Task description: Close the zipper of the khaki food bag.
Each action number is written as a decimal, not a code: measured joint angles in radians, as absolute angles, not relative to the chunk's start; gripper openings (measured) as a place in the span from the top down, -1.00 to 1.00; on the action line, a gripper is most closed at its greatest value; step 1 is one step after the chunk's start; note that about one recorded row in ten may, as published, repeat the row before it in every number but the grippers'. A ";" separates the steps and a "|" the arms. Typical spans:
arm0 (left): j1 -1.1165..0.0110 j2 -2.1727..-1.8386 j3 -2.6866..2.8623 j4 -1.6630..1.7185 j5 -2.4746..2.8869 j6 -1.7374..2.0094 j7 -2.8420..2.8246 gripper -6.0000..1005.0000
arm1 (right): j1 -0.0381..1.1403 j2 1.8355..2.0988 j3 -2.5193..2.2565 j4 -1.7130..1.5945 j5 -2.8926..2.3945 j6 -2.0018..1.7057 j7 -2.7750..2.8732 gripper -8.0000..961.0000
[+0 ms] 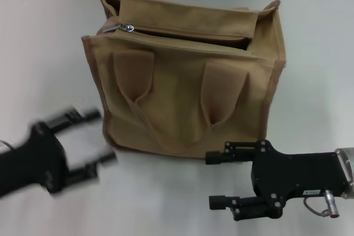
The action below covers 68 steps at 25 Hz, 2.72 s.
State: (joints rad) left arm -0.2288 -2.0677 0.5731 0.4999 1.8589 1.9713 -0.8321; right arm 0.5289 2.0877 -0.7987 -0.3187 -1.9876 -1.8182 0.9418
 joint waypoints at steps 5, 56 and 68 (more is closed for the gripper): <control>-0.230 -2.066 0.359 0.437 1.798 1.938 -0.828 -0.48 | 0.533 2.088 -0.802 -0.271 -1.964 -1.816 0.892 -0.51; -0.409 -2.077 0.432 0.325 1.613 1.523 -0.779 -0.08 | 0.538 2.091 -0.796 -0.147 -1.896 -1.817 0.796 -0.51; -0.425 -2.079 0.430 0.317 1.612 1.529 -0.775 0.75 | 0.504 2.088 -0.782 -0.162 -1.527 -1.934 0.769 -0.51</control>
